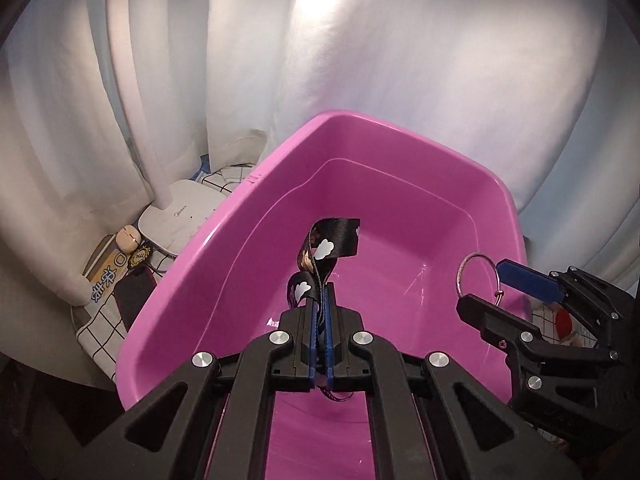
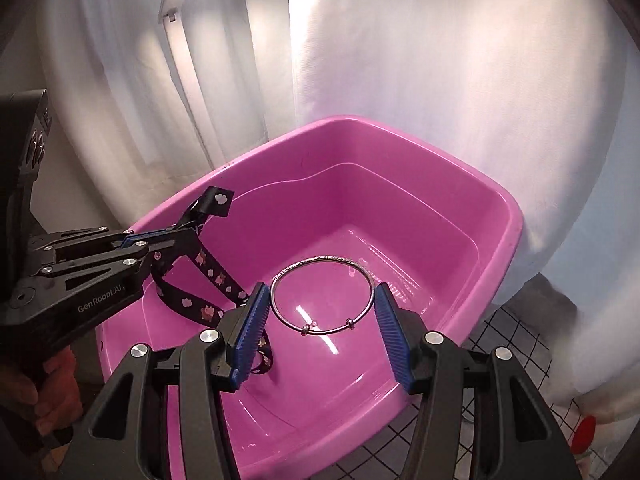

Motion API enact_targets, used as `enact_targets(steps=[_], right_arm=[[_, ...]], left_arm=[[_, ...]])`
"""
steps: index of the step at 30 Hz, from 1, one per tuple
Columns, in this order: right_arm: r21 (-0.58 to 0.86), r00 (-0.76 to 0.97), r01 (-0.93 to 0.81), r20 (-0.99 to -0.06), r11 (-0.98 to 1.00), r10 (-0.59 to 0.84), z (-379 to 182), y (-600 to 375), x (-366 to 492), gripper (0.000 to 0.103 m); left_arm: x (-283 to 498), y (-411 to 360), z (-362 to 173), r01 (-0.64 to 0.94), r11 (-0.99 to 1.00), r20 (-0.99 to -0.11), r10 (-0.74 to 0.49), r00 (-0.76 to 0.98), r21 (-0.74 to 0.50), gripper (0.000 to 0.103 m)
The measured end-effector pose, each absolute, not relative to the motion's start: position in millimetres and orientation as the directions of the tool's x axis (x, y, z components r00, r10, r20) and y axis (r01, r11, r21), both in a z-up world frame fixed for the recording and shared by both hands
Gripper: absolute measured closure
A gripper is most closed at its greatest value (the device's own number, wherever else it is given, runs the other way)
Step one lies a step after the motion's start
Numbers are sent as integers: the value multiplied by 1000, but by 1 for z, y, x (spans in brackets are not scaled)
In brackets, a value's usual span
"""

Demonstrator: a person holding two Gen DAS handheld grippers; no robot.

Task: Organize jewelry
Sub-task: 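Open both tools to drop the lanyard and bangle into the pink tub, then withdraw both tools from the tub back over the table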

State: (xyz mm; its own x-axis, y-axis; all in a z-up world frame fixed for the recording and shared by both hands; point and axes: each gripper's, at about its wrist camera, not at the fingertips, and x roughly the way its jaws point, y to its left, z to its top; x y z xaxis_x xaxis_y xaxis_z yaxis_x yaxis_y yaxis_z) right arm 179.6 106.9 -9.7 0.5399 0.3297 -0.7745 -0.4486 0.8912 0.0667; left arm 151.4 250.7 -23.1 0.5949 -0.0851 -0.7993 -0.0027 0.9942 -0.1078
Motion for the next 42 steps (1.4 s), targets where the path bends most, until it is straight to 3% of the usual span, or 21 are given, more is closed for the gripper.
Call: enact_targets(steps=[5,7,8,10,12,30,42], right_arm=[[33,506,-430,-819,902,271,-29,116,195,50],[24,509,-425,-820,905,260,-31,117,198,50],[14,514,-421,-820,907,252,-34,115,196,49],[1,519,-414,-822,910,237,-37,115,194,46],[-2,522,-404,-822,915,229,-37,113,191,42],[32,586,-359,-770,933,252,-15,95,169,41],[129,646,-209,-726,969,236,-10,23,109,41]], left_arm=[[155,251,-47,-17,998,-857,-37,513,-53,98],[155,252,-52,-23,999,-870,-32,492,-49,92],[155,253,-54,-26,998,-874,-30,484,-49,85],[154,256,-55,-37,999,-876,-15,481,-37,39],[150,259,-51,-47,999,-861,1,508,-26,26],[118,254,-26,-81,997,-819,37,572,-11,13],[84,224,-6,-61,997,-774,-3,633,-54,11]])
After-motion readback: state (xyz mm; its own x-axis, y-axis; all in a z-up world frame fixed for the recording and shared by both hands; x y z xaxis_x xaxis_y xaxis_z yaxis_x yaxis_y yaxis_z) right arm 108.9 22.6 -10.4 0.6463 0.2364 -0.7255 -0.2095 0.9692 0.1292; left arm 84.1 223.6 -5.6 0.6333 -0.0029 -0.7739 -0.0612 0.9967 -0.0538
